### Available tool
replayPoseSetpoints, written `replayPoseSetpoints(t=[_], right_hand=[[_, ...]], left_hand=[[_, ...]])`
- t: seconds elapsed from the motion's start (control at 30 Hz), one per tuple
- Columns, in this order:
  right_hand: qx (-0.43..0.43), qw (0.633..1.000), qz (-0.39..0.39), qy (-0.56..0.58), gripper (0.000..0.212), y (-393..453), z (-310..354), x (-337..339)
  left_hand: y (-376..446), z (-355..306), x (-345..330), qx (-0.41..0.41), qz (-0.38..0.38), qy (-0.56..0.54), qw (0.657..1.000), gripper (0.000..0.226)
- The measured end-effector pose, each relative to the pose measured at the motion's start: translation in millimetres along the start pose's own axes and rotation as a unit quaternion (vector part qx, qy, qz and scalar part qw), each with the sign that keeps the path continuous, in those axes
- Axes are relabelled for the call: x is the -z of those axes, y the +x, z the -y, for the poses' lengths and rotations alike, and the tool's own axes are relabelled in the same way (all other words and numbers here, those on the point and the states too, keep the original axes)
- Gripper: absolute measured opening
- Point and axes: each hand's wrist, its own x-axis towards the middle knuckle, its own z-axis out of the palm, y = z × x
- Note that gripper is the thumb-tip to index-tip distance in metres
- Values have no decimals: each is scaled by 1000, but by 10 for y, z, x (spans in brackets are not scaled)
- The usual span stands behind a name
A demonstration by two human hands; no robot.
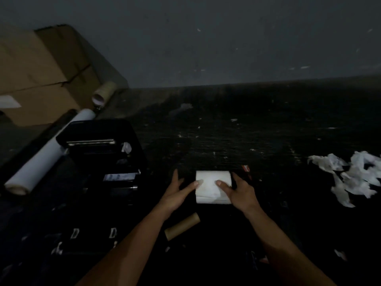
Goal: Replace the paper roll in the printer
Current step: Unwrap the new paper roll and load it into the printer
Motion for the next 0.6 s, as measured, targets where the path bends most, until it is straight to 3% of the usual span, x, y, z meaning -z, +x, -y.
replayPoseSetpoints(t=[0.13, 0.37, 0.6], right_hand=[[-8, 1000, 3, 0, 57, -1, -30, -9], [-3, 1000, 7, 3, 58, -7, -25, -5], [-12, 999, 17, 38, 60, -77, -8, 4]], left_hand=[[-229, 257, 152, -14, -103, 178, 979, 79], [-525, 611, 193, 10, -114, 271, 956, 80], [-643, 653, 98, -36, -152, 334, 930, 72]])
